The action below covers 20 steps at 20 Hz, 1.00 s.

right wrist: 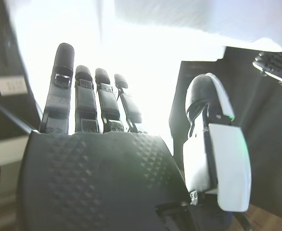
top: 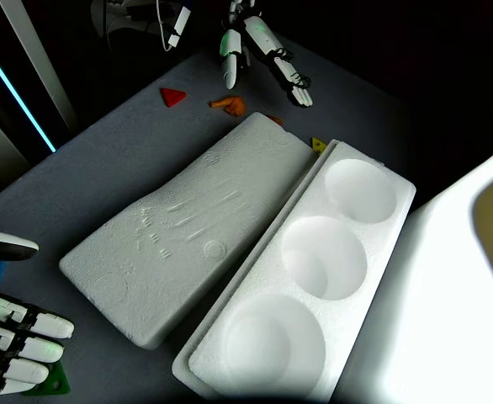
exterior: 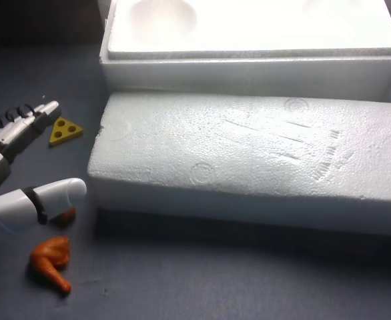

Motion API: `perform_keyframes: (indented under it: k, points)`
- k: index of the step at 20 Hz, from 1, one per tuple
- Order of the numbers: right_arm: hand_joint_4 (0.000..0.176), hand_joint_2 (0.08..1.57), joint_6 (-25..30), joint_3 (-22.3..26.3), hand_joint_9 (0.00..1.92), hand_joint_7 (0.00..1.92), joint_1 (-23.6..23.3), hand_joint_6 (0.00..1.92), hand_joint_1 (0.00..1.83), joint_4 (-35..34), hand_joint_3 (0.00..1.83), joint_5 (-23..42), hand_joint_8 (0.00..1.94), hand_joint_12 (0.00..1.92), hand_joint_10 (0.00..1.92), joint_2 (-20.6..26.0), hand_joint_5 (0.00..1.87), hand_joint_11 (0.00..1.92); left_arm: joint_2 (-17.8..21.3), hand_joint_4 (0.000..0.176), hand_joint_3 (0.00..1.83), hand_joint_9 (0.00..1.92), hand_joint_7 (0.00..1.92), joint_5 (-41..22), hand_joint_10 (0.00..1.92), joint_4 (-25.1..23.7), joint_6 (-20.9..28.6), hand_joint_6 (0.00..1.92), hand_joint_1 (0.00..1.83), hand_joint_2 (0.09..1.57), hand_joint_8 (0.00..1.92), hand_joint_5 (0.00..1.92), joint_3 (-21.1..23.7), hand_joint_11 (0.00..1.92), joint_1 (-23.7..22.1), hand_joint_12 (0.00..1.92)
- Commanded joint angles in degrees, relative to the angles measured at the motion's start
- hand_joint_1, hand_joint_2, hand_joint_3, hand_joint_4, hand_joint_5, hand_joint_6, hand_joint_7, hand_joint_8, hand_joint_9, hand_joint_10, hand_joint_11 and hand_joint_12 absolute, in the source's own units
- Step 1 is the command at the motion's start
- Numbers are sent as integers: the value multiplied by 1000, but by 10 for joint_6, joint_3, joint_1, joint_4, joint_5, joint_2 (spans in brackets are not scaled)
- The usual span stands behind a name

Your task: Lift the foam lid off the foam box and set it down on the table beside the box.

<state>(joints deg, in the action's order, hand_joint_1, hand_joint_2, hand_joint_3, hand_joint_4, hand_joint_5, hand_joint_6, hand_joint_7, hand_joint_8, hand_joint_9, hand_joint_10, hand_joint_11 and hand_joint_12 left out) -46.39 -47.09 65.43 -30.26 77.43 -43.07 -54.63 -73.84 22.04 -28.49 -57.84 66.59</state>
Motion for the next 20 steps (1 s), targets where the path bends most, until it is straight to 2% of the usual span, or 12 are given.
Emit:
perform_keyframes:
  k: [1, 2, 4, 6, 7, 8, 10, 11, 12, 14, 16, 20]
  points:
    - [37, 1269, -4, 1, 0, 0, -5, 0, 125, 8, 0, 84, 0, 199, 0, 10, 0, 0, 11, 37, 9, 0, 0, -90, 0, -6, -2, 0, 292, 1142, 0, 0, -1, 0, -8, 0]
    - [54, 1263, -11, 2, 0, 0, -11, 0, 134, 16, 0, 87, 0, 39, 0, 16, 0, 0, 18, 38, 12, 0, 0, -93, 0, -14, -7, 0, 281, 1153, 0, 0, -1, 0, -15, 0]
    - [67, 1238, -19, 0, 0, 0, -27, 0, 197, 39, 0, 86, 0, 1, 0, 25, 0, 0, 30, 73, 4, 0, 0, -90, 0, -36, -19, 0, 258, 1140, 0, 0, -4, 0, -36, 0]
    - [67, 1211, -27, -4, 0, 0, -55, 0, 199, 69, 0, 76, 0, 0, 0, 29, 0, 0, 35, 68, 12, 0, 0, -71, 0, -65, -24, 0, 278, 1164, 0, 0, -14, 2, -71, 0]
    - [81, 1212, -32, -7, 0, 0, -71, 0, 189, 84, 0, 66, 0, 0, 0, 29, 0, 0, 35, 68, 11, 0, 0, -60, 0, -81, -24, 0, 293, 1168, 0, 0, -20, 0, -90, 0]
    - [45, 1223, -39, -11, 0, 0, -98, 0, 198, 105, 0, 48, 0, 7, 0, 29, 0, 15, 35, 69, 8, 0, 0, -43, 0, -103, -26, 0, 278, 1167, 0, 0, -29, 0, -116, 0]
    - [32, 1224, -52, -18, 0, 0, -142, 0, 204, 139, 0, 18, 0, 23, 0, 27, 0, 43, 34, 73, 5, 0, 0, -15, 0, -141, -27, 0, 260, 1163, 0, 0, -40, 0, -159, 0]
    - [24, 1213, -54, -22, 0, 0, -161, 0, 180, 156, 0, 2, 0, 1272, 0, 23, 0, 1, 32, 59, 8, 0, 0, -3, 0, -158, -27, 0, 260, 1171, 0, 0, -45, 0, -178, 0]
    - [17, 1218, -55, -27, 0, 0, -179, 0, 200, 169, 0, -13, 0, 1520, 0, 18, 0, 0, 30, 54, 6, 0, 0, 8, 0, -172, -27, 2, 290, 1171, 0, 6, -50, 0, -193, 0]
    - [27, 1249, -55, -39, 0, 0, -213, 0, 207, 196, 13, -42, 0, 1583, 0, 5, 0, 0, 22, 59, 6, 0, 0, 28, 0, -197, -26, 0, 324, 1175, 0, 0, -59, 0, -223, 0]
    - [5, 1288, -55, -47, 0, 0, -237, 0, 217, 212, 27, -62, 0, 1582, 0, -6, 0, 0, 14, 57, 0, 0, 0, 38, 0, -213, -19, 0, 349, 1160, 0, 0, -67, 0, -240, 0]
    - [0, 1309, -55, -54, 0, 0, -257, 0, 259, 229, 26, -77, 0, 1578, 0, -16, 0, 0, 0, 37, 0, 0, 0, 54, 0, -239, -12, 1, 328, 1142, 0, 4, -80, 0, -273, 0]
